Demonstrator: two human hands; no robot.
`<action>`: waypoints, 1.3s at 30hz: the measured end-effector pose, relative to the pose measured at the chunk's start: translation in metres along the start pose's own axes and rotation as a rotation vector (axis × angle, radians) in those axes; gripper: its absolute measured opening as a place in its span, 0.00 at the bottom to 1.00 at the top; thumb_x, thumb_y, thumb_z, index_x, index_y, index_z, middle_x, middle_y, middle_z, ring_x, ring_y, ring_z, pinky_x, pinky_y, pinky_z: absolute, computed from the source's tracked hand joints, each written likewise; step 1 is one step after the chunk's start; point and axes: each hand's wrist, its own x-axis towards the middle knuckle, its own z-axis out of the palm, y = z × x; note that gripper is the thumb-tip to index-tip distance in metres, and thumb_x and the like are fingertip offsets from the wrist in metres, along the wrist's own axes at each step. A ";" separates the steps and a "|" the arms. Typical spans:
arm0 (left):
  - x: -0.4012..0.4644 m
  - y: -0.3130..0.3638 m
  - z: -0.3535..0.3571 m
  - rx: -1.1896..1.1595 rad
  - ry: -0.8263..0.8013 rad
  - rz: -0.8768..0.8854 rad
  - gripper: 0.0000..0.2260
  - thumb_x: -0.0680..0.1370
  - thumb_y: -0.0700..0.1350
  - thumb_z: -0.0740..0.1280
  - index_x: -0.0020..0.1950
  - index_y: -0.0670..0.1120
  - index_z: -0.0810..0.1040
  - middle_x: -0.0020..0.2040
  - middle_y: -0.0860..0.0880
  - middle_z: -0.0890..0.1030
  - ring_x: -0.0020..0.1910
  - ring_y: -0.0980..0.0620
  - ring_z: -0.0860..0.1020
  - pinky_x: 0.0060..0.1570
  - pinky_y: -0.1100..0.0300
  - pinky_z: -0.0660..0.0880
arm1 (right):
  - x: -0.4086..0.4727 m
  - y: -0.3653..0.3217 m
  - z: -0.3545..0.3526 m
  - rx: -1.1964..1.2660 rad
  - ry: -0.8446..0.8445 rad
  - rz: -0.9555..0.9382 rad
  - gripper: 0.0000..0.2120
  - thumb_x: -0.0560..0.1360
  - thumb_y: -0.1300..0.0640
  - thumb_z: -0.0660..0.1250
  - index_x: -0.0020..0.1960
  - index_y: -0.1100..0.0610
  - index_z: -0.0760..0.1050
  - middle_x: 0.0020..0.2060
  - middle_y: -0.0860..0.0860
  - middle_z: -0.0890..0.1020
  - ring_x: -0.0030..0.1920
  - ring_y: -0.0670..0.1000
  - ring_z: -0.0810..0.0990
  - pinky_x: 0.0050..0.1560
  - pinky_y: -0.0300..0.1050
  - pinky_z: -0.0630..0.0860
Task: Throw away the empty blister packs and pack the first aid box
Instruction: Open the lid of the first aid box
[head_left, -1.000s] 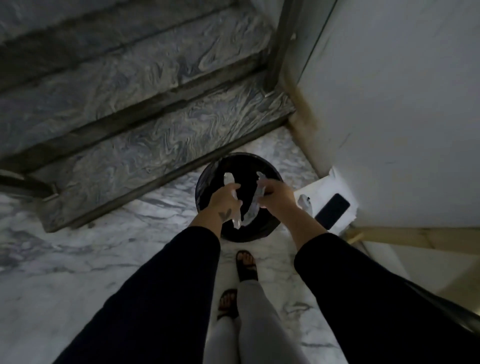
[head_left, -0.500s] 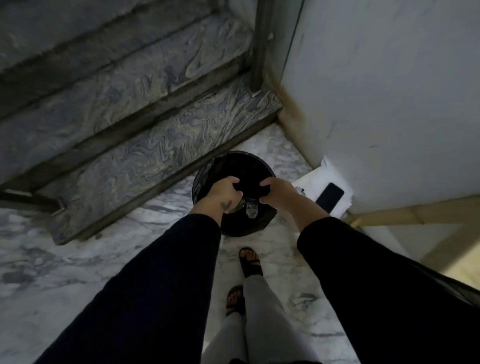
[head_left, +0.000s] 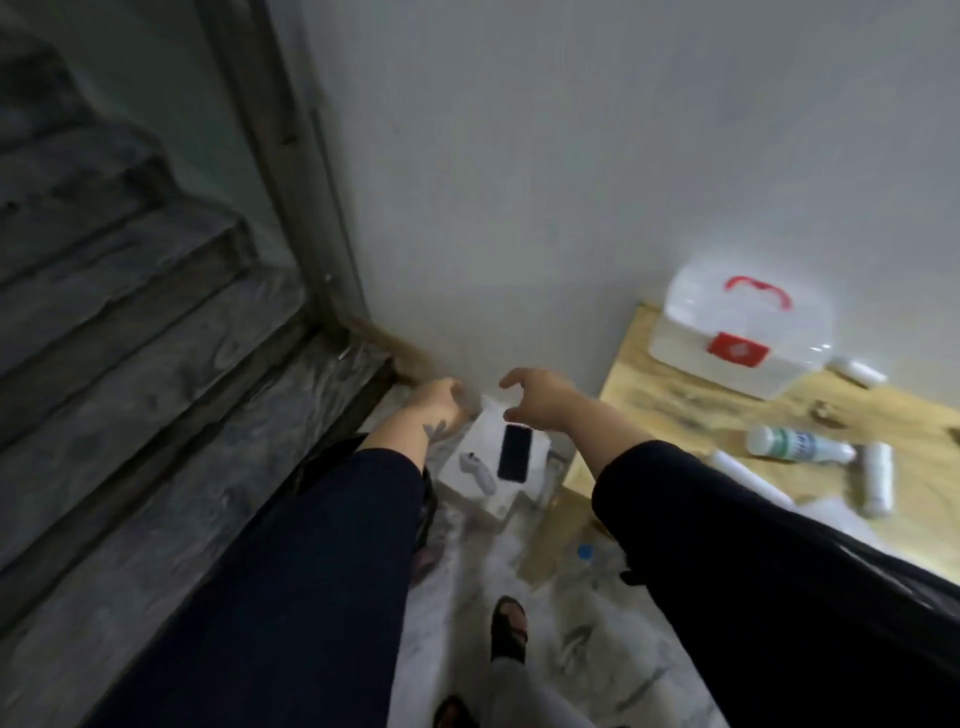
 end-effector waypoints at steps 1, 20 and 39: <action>0.000 0.019 0.006 0.023 -0.007 0.035 0.17 0.81 0.44 0.60 0.69 0.43 0.70 0.69 0.43 0.72 0.65 0.42 0.72 0.57 0.57 0.69 | -0.012 0.014 -0.011 0.010 0.042 0.028 0.23 0.75 0.56 0.67 0.69 0.54 0.68 0.64 0.56 0.75 0.64 0.57 0.74 0.60 0.44 0.70; 0.056 0.266 0.113 0.397 0.169 0.789 0.28 0.78 0.43 0.67 0.76 0.51 0.62 0.78 0.51 0.59 0.78 0.50 0.53 0.74 0.54 0.56 | -0.084 0.249 -0.120 -0.120 0.572 0.239 0.29 0.75 0.52 0.66 0.73 0.49 0.61 0.75 0.53 0.62 0.76 0.55 0.57 0.75 0.53 0.57; 0.111 0.262 0.157 0.577 0.335 0.862 0.33 0.81 0.38 0.61 0.79 0.53 0.48 0.80 0.51 0.49 0.79 0.51 0.46 0.74 0.55 0.39 | -0.017 0.288 -0.077 -0.495 0.773 0.185 0.34 0.71 0.52 0.72 0.73 0.53 0.61 0.72 0.54 0.68 0.73 0.57 0.65 0.73 0.55 0.58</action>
